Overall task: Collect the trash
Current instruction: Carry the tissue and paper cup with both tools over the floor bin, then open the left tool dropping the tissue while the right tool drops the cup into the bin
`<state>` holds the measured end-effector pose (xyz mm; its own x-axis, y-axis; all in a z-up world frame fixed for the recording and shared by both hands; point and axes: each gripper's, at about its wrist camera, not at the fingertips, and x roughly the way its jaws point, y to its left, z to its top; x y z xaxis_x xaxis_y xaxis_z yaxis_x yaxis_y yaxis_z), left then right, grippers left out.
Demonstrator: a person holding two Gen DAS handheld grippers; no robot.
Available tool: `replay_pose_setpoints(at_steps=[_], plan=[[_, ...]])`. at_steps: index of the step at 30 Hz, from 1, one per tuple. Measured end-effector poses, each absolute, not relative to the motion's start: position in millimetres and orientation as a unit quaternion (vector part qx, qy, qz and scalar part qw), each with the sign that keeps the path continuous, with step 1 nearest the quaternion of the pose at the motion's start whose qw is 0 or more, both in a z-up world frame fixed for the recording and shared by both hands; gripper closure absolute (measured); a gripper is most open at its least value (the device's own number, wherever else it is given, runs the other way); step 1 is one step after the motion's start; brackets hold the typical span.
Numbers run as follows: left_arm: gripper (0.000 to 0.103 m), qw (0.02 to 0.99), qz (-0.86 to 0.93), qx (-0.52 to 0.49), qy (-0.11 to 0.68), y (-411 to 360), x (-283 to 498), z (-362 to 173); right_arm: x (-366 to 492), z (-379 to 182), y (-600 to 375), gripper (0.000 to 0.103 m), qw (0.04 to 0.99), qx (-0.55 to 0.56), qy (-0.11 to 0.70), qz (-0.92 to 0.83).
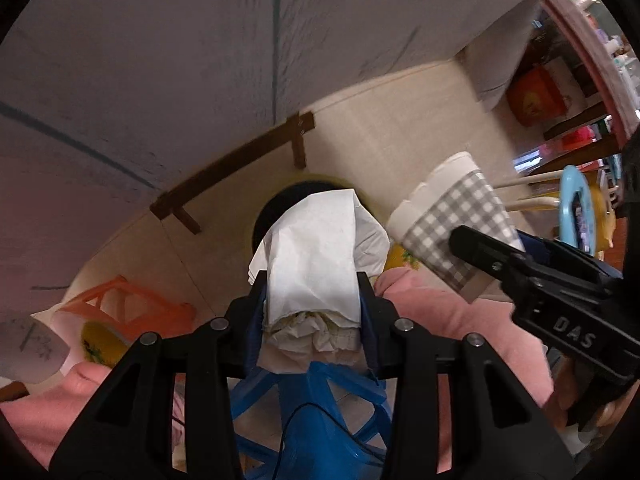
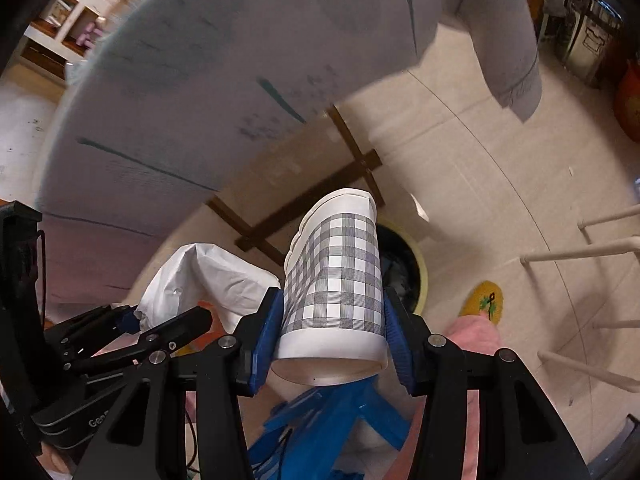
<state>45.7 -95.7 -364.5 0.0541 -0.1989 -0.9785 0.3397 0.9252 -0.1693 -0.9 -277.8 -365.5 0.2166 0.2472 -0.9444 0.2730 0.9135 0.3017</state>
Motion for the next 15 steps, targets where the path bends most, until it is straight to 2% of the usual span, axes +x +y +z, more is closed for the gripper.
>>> replay_pose_setpoints(at_steps=[6,15], plan=[[0.065,0.694,-0.159,0.033,0.701,-83,61,-418,12,-420,-277,0.054,0.734,0.204,0.648,-0.016],[0.062,0.683,-0.152,0.027,0.714,-87,64,-449,21,-487,-263,0.053,0.706,0.192,0.682,-0.013]])
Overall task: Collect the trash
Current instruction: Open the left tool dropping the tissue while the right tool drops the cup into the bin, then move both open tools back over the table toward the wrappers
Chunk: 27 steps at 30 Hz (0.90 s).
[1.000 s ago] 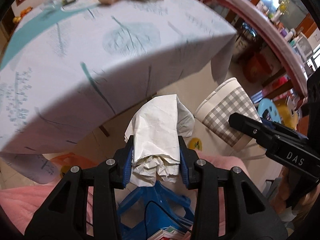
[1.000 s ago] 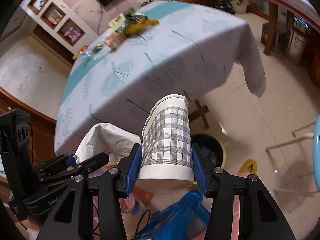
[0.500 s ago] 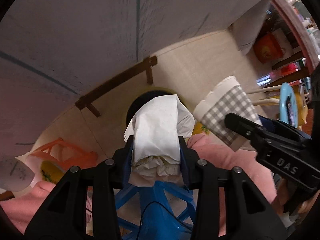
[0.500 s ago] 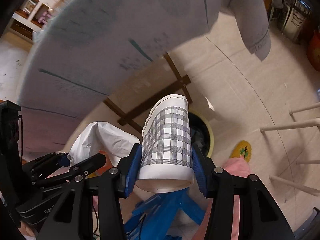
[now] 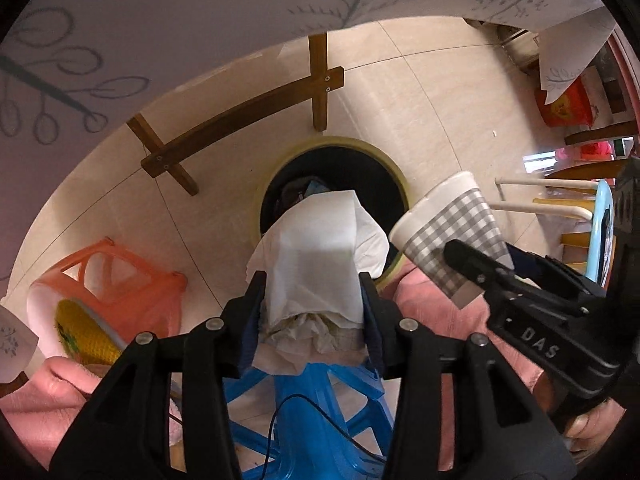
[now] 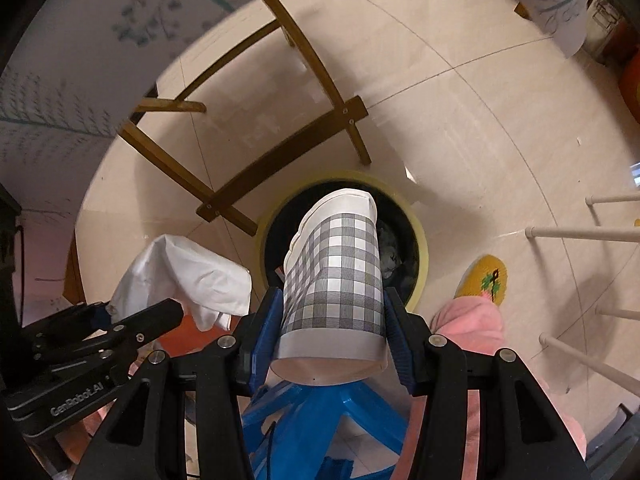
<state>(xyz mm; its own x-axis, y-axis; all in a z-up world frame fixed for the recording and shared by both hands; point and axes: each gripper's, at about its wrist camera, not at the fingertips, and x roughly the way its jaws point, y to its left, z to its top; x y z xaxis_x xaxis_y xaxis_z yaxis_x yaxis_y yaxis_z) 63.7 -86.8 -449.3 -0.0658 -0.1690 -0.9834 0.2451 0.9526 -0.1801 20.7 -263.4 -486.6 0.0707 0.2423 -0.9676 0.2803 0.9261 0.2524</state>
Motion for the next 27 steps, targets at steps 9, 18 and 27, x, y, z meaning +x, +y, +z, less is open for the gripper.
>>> replay_pose_setpoints(at_steps=[9,18,27], plan=[[0.055,0.673,-0.156,0.028,0.722,-94,60,-454,22,-500,-269,0.052,0.705,0.205,0.678,-0.012],[0.037,0.679,-0.152,0.046,0.717,-98,56,-449,17,-487,-275,0.037,0.716,0.211,0.665,-0.025],[0.031,0.706,-0.161,0.055,0.687,-97,47,-416,11,-465,-267,0.037,0.731,0.193,0.654,-0.025]])
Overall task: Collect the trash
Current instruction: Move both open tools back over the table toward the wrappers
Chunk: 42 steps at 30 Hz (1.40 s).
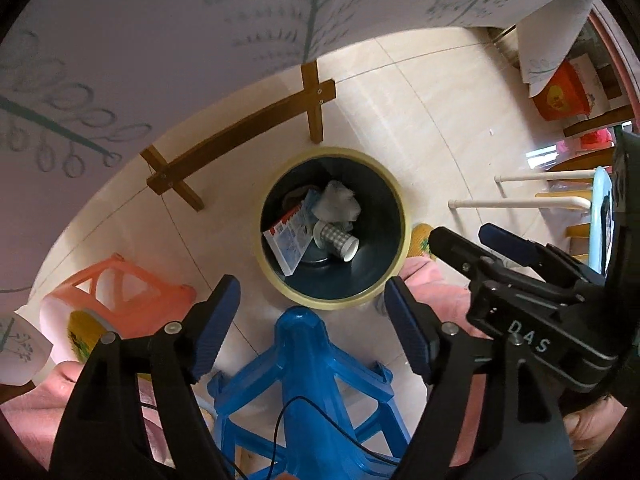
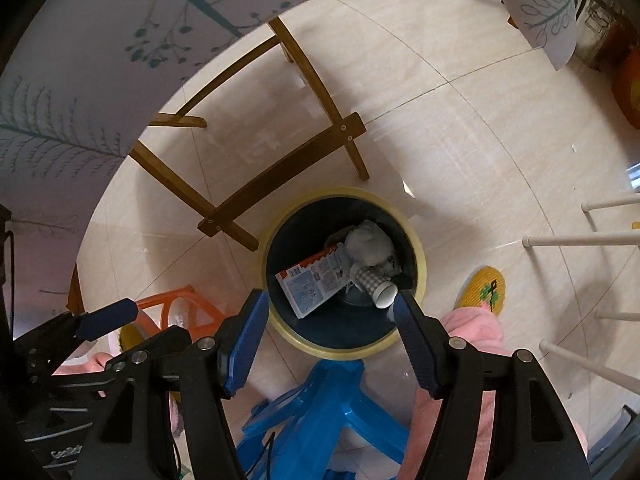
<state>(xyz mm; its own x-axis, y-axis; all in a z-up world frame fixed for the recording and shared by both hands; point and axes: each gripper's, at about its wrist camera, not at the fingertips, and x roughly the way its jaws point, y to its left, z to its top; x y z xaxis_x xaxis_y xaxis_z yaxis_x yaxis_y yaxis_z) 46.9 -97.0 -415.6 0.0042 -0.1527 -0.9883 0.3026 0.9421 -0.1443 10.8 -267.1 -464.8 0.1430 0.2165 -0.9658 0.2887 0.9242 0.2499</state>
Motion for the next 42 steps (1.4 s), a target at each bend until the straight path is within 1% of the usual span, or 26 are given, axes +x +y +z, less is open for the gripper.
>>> replay_pose_setpoints(at_steps=[4,10,22,29,35,38,42], plan=[[0.031,0.714,-0.167,0.056,0.677,-97,42,-397,8,-451,-265,0.037,0.737,0.193,0.648,-0.026],[0.031,0.738,-0.177,0.051,0.649,-90,32,-352,-1,-418,-265,0.037,0.749,0.194,0.633,-0.028],[0.031,0.809,-0.162,0.032,0.565,-55,7,-241,-26,-320,-241,0.037,0.79,0.17,0.589,-0.005],[0.031,0.834,-0.151,-0.016,0.53,-15,3,-184,-34,-264,-220,0.037,0.815,0.143,0.561,0.016],[0.031,0.841,-0.136,-0.074,0.519,16,11,-147,-29,-210,-202,0.037,0.837,0.131,0.53,0.04],[0.031,0.856,-0.131,-0.092,0.491,33,17,-122,-19,-181,-194,0.037,0.848,0.124,0.512,0.051],[0.031,0.883,-0.12,-0.081,0.446,44,34,-86,3,-145,-192,0.037,0.861,0.122,0.489,0.065]])
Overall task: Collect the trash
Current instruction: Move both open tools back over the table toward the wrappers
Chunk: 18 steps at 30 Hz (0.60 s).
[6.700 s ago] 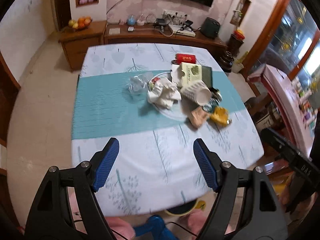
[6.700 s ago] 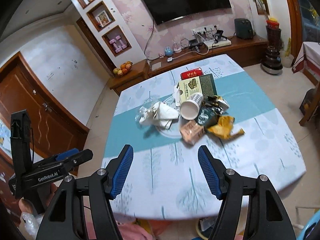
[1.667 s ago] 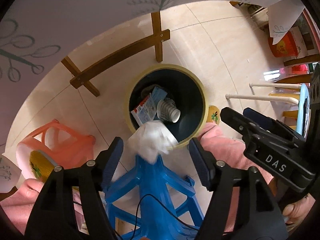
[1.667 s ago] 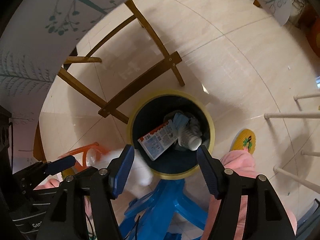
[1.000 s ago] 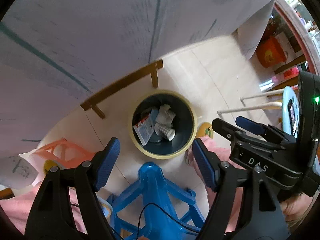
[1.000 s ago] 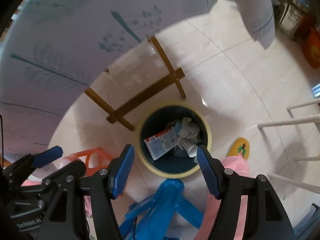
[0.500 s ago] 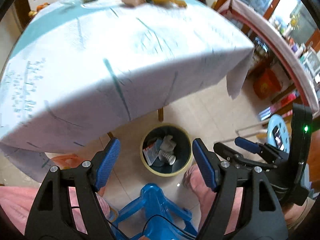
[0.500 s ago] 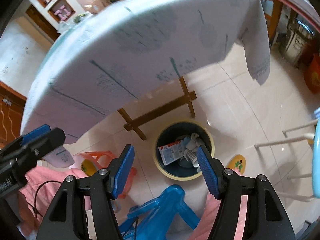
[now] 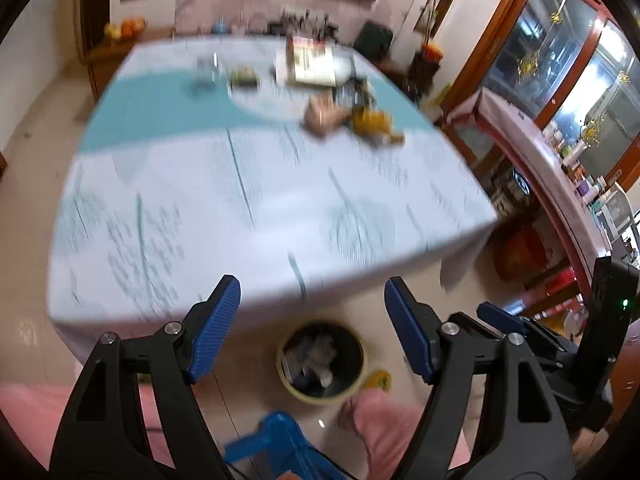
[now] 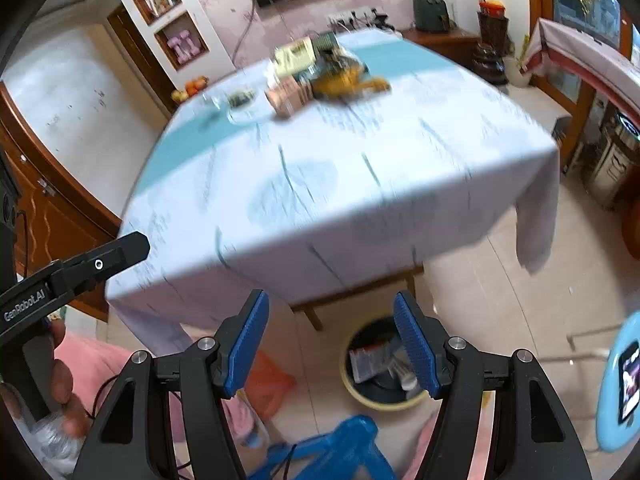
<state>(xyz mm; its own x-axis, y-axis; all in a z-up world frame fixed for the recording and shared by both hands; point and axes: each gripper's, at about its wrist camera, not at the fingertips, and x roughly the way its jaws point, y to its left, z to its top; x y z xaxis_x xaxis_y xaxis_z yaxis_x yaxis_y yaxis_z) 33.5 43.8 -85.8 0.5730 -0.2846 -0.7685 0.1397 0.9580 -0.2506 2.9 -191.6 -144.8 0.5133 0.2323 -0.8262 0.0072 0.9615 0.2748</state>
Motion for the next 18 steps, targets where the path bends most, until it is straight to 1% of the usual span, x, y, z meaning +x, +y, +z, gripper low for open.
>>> replay_pose_setpoints(at_steps=[5,8,13,18], plan=[[0.031,0.913,-0.116,-0.032,0.389,44,65,-37,44,-107,-197,0.037,0.868,0.135,0.472,0.069],[0.031,0.92,-0.123,-0.004,0.373,35,90,-14,74,-87,-202,0.037,0.875,0.144,0.458,0.068],[0.031,0.908,-0.146,0.045,0.389,13,135,0,128,-62,-208,0.037,0.878,0.161,0.445,0.071],[0.031,0.891,-0.173,0.064,0.415,-11,187,-11,185,-63,-211,0.037,0.867,0.19,0.454,0.074]])
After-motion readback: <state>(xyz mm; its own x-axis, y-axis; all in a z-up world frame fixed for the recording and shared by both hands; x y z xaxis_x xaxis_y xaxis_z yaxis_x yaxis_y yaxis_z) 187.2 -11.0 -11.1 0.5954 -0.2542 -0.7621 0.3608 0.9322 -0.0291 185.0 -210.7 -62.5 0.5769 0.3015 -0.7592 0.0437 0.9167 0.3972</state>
